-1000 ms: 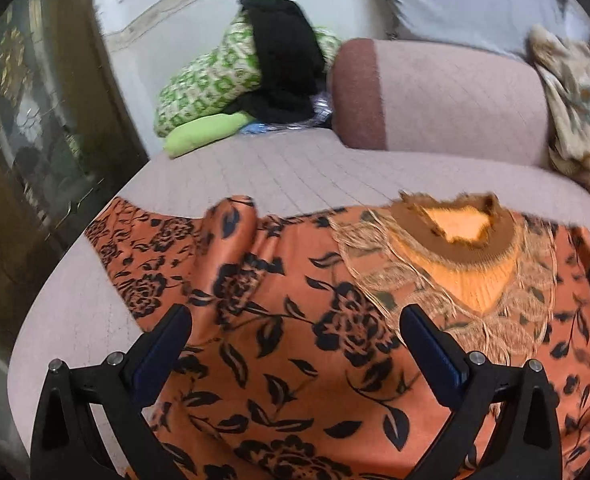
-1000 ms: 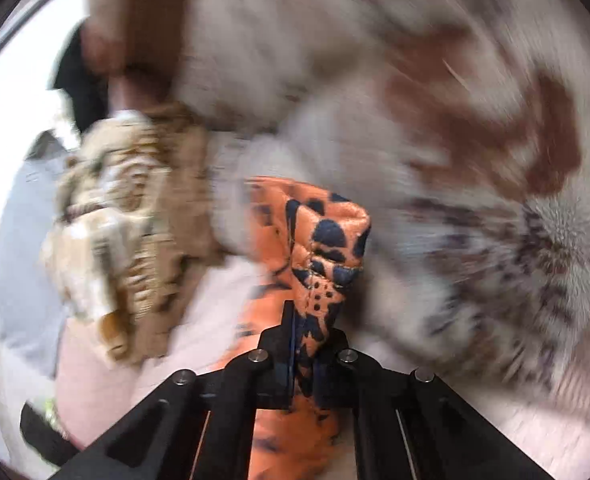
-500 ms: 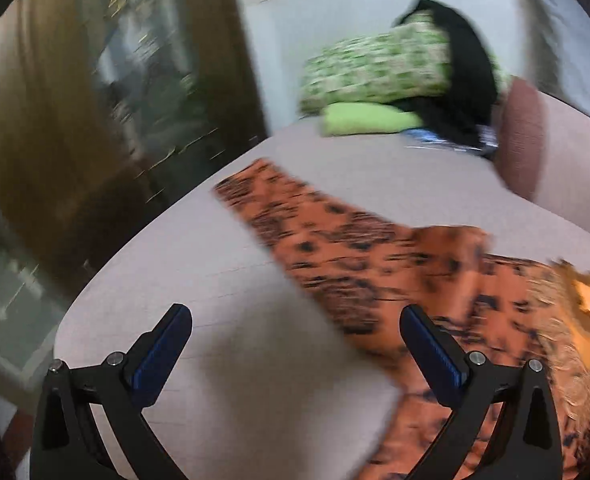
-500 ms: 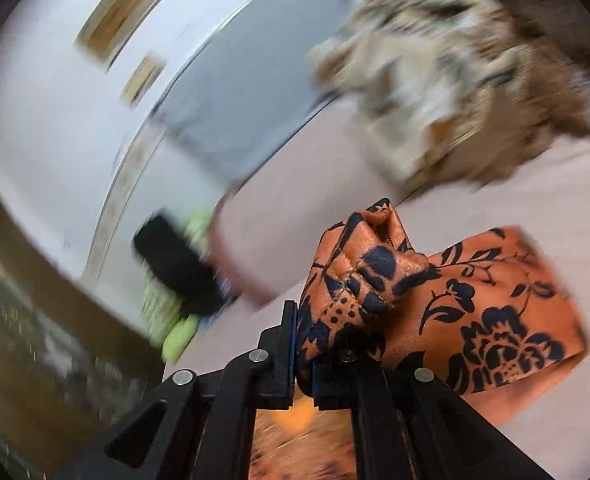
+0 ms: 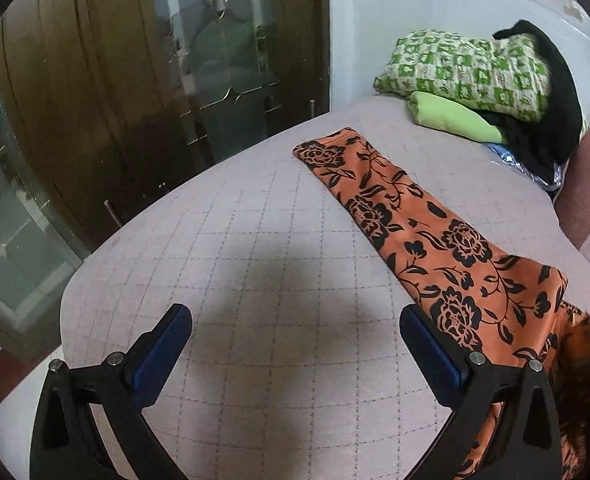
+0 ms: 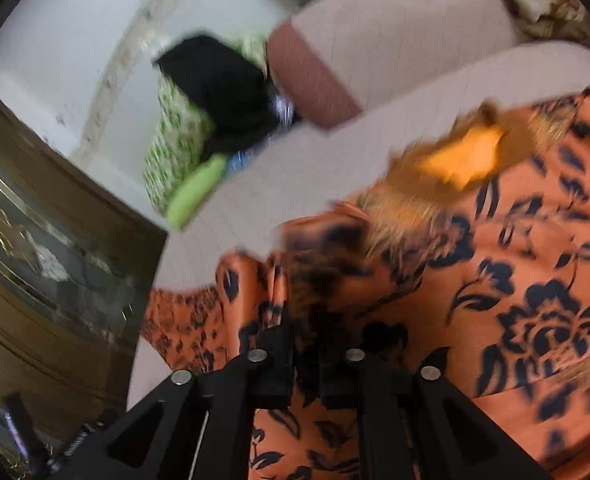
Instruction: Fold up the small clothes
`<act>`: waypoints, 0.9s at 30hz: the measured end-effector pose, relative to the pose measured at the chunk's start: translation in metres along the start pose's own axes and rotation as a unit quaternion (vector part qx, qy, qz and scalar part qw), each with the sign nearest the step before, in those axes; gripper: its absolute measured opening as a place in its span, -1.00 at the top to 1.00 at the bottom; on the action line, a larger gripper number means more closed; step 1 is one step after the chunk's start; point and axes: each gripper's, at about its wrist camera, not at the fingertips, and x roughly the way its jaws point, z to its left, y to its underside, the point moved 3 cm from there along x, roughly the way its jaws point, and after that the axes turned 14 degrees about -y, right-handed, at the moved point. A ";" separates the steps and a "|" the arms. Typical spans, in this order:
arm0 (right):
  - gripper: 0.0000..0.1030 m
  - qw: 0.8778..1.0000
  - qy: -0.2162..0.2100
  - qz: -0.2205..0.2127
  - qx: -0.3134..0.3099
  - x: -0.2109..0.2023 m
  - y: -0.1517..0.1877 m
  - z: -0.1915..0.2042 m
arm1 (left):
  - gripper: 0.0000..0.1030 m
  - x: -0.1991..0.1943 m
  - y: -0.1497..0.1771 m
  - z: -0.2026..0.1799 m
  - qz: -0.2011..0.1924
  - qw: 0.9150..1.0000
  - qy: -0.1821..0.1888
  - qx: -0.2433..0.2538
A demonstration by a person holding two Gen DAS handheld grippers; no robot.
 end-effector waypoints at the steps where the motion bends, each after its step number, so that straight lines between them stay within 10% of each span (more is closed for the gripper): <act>1: -0.06 0.999 -0.023 0.031 0.004 0.013 0.004 0.006 | -1.00 -0.001 0.000 0.002 0.000 1.000 0.004 -0.003; 2: -0.60 0.998 -0.043 0.045 0.005 0.013 0.007 0.007 | -1.00 -0.003 -0.001 0.003 -0.002 1.000 0.009 -0.006; 3: -0.69 0.996 -0.071 0.055 0.000 0.014 0.008 0.014 | -1.00 -0.004 -0.001 0.004 -0.003 1.000 0.012 -0.008; 9: -0.68 0.987 -0.128 0.037 -0.088 -0.023 -0.015 0.042 | -1.00 -0.017 0.002 -0.016 -0.010 0.998 0.066 0.000; 16: -0.30 0.996 -0.017 -0.061 -0.056 -0.108 -0.056 -0.044 | -0.99 -0.055 0.027 -0.101 -0.042 0.981 0.167 0.085; 18: -0.13 0.997 0.016 -0.064 -0.044 -0.123 -0.057 -0.076 | -0.64 -0.064 0.040 -0.131 -0.046 0.974 0.185 0.124; 22: 0.05 0.996 0.046 -0.071 -0.021 -0.159 -0.058 -0.130 | -0.08 -0.066 0.067 -0.180 -0.043 0.964 0.173 0.197; 27: 0.14 0.991 0.064 -0.115 0.004 -0.211 -0.068 -0.180 | -0.04 -0.048 0.075 -0.201 -0.008 0.967 0.155 0.201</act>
